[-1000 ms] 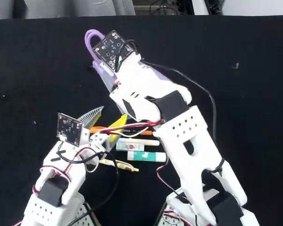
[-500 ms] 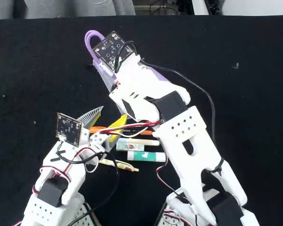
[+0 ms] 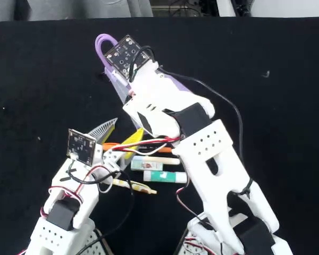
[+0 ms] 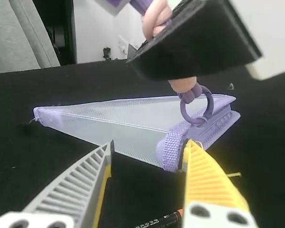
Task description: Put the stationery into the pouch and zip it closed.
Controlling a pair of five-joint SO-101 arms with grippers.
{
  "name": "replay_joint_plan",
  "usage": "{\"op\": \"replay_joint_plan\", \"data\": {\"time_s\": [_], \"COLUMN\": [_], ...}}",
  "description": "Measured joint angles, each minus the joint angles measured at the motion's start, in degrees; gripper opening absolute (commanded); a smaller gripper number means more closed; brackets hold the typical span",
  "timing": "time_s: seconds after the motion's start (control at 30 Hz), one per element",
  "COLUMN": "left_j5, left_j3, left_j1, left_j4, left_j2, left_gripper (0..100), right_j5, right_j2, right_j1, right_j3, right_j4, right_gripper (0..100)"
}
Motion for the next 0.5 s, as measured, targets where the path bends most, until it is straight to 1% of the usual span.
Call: {"op": "replay_joint_plan", "data": {"time_s": [0.23,0.33,0.5], "left_j5": [-1.1,-1.1,-1.1], "left_j3": [0.0,0.0,-3.4], "left_j1": [-0.2,-1.4,-2.4], "left_j4": [0.0,0.0,0.0], "left_j2": [0.0,1.1,11.3], "left_gripper": [24,24,24], "right_j5": [0.0,0.0,0.1], "right_j2": [0.0,0.0,0.0], "right_j1": [0.0,-0.1,-1.7], "right_j3": [0.0,0.0,0.0], "right_j4": [0.0,0.0,0.0], "right_gripper": [1.1,1.1,1.1]}}
